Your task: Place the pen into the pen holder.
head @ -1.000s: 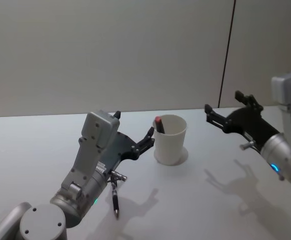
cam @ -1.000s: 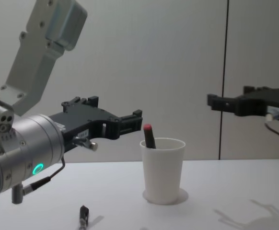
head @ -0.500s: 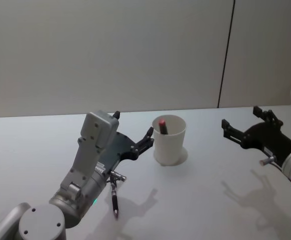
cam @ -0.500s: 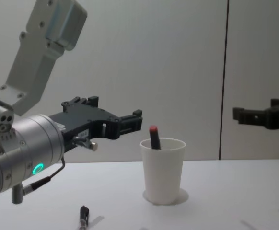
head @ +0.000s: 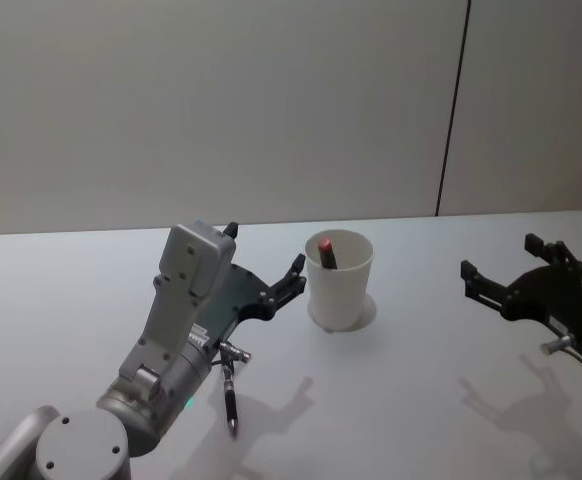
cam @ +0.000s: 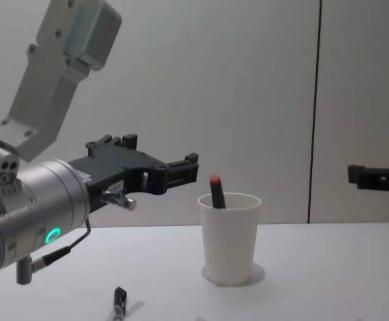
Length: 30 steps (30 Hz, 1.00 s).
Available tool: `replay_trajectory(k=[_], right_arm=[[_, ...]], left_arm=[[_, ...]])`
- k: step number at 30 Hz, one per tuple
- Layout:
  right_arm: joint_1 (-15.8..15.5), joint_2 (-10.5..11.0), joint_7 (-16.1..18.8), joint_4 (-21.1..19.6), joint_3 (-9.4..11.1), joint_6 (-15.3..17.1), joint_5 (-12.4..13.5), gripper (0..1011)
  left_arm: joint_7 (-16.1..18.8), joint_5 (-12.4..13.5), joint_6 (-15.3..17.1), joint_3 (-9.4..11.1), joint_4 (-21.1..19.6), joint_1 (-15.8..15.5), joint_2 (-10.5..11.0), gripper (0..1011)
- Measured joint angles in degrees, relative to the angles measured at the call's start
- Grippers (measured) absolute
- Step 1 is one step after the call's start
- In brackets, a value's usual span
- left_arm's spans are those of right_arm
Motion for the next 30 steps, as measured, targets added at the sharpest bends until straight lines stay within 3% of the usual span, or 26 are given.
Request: replay_trajectory(k=[20, 30], right_arm=[[-2.23, 1.52, -0.29, -2.39, 0.7, 1.39, 0.89, 1001], [-2.55, 1.75, -0.35, -2.73, 0.78, 1.58, 1.0, 1001]], left_arm=[[0.0, 0.31, 0.37, -0.04, 0.0, 0.01, -0.13, 1000], [0.96, -0.26, 3.82, -0.37, -0.4, 0.04, -0.4, 1000]])
